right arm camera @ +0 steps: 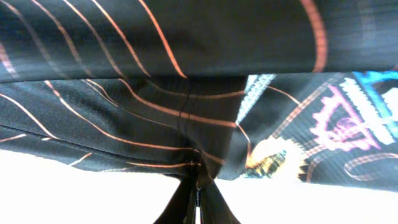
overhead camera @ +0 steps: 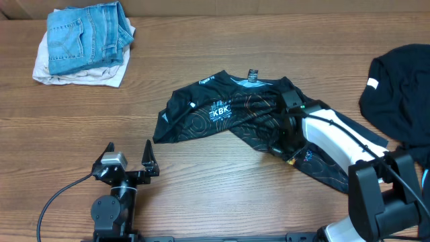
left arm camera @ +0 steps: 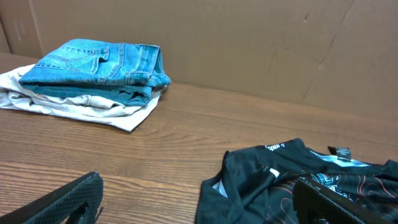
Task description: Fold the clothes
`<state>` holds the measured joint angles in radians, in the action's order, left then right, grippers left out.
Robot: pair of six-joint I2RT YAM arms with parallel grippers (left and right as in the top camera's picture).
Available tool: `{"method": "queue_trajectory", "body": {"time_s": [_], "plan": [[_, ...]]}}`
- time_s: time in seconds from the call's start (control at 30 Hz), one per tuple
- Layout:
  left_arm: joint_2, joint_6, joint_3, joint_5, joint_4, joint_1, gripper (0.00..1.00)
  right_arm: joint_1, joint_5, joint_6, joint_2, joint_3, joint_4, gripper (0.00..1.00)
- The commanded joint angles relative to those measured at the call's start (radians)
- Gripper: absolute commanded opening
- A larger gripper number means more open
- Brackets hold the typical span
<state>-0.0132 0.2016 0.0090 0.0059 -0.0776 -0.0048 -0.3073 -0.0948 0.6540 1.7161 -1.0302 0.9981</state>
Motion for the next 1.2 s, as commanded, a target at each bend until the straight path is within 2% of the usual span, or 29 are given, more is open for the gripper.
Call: {"method": "queue_trajectory", "body": {"time_s": [0.0, 0.2, 0.37, 0.77, 1.0, 1.17], "plan": [[0.008, -0.022, -0.004, -0.010, 0.000, 0.006, 1.00, 0.000, 0.046, 0.005, -0.004, -0.092, 0.052, 0.04], [0.008, -0.022, -0.004, -0.010, 0.000, 0.006, 1.00, 0.001, 0.073, 0.004, -0.075, -0.201, 0.187, 0.04], [0.008, -0.022, -0.004, -0.010, 0.000, 0.006, 1.00, 0.001, 0.187, 0.039, -0.179, -0.290, 0.331, 0.04], [0.008, -0.022, -0.004, -0.010, 0.000, 0.006, 1.00, 0.001, 0.219, 0.061, -0.468, -0.297, 0.307, 0.04], [0.008, -0.023, -0.004, -0.014, 0.001, 0.006, 1.00, 0.001, 0.361, 0.154, -0.626, -0.297, 0.433, 0.04], [0.008, -0.021, -0.004, -0.013, 0.001, 0.006, 1.00, 0.001, 0.364, 0.154, -0.751, -0.301, 0.483, 0.04]]}}
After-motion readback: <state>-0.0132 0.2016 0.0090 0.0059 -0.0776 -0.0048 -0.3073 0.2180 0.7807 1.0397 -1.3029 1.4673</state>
